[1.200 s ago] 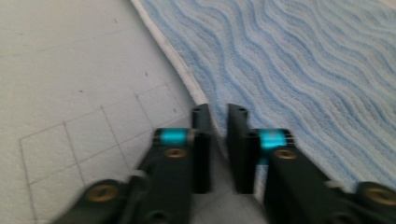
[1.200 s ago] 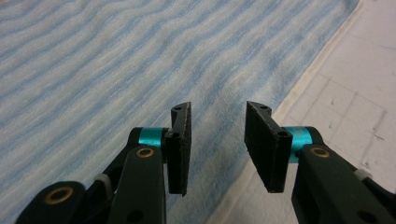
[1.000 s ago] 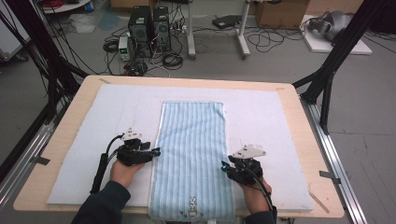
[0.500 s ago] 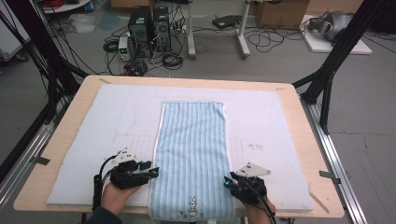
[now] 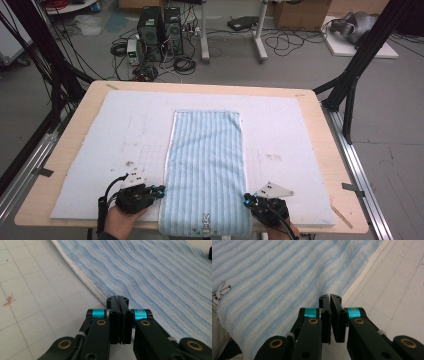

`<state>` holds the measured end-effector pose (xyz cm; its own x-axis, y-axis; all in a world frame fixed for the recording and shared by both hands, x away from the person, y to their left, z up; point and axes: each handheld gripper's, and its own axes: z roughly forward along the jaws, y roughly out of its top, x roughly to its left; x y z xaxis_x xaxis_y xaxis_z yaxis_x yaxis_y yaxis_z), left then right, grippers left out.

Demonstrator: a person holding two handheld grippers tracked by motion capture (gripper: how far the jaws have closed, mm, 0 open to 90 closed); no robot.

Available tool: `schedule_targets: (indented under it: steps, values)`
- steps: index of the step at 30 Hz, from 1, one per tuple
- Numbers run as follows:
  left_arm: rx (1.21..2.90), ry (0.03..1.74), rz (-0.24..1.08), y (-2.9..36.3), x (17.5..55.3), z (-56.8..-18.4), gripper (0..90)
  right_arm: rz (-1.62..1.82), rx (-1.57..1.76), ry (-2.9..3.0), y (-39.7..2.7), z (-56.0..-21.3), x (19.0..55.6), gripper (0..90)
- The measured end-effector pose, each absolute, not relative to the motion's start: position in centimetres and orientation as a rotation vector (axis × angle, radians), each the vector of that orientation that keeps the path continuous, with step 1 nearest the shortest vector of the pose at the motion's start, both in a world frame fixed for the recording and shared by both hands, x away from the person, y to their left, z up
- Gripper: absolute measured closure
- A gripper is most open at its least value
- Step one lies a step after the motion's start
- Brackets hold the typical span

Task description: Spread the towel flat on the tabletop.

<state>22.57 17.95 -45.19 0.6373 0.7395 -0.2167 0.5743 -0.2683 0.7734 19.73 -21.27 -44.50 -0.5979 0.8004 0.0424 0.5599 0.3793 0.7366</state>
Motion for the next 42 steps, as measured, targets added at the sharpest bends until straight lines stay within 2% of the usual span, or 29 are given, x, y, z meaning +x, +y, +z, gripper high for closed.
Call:
schedule_targets:
  steps: [2,4,6,8,9,14,18,22,29,42]
  values:
    - [1.954,1.033,0.238,18.1,22.4,-45.2,88.0,1.055,1.177,2.333,-21.2,-44.5,19.7,84.3]
    - [1.929,1.034,0.241,18.4,22.4,-45.1,85.8,1.070,1.170,2.319,-21.2,-44.3,19.7,76.0]
    - [1.898,1.042,0.246,18.7,22.7,-44.9,73.8,1.102,1.169,2.291,-21.2,-44.1,19.9,70.4]
    - [1.855,1.059,0.264,19.0,23.1,-44.6,55.9,1.110,1.180,2.268,-21.3,-43.9,20.3,62.4]
    - [1.824,1.060,0.277,19.3,23.3,-44.4,50.9,1.115,1.178,2.256,-21.5,-43.8,20.6,59.8]
    - [1.697,1.015,0.297,20.1,24.6,-42.9,31.7,1.147,1.190,2.162,-22.2,-42.6,22.1,32.0]
    - [1.675,0.956,0.316,20.2,25.6,-41.8,20.3,1.175,1.145,2.141,-22.7,-41.6,23.2,20.3]
    - [1.643,0.885,0.321,20.3,26.5,-41.2,19.8,1.192,1.140,2.105,-23.5,-41.1,24.4,11.5]
    - [1.607,0.834,0.374,20.5,27.9,-40.6,19.3,1.189,1.081,2.114,-24.4,-40.5,26.0,11.4]
    - [1.647,0.909,0.425,21.7,29.2,-40.9,19.3,1.163,1.050,2.144,-23.7,-39.9,28.5,11.4]
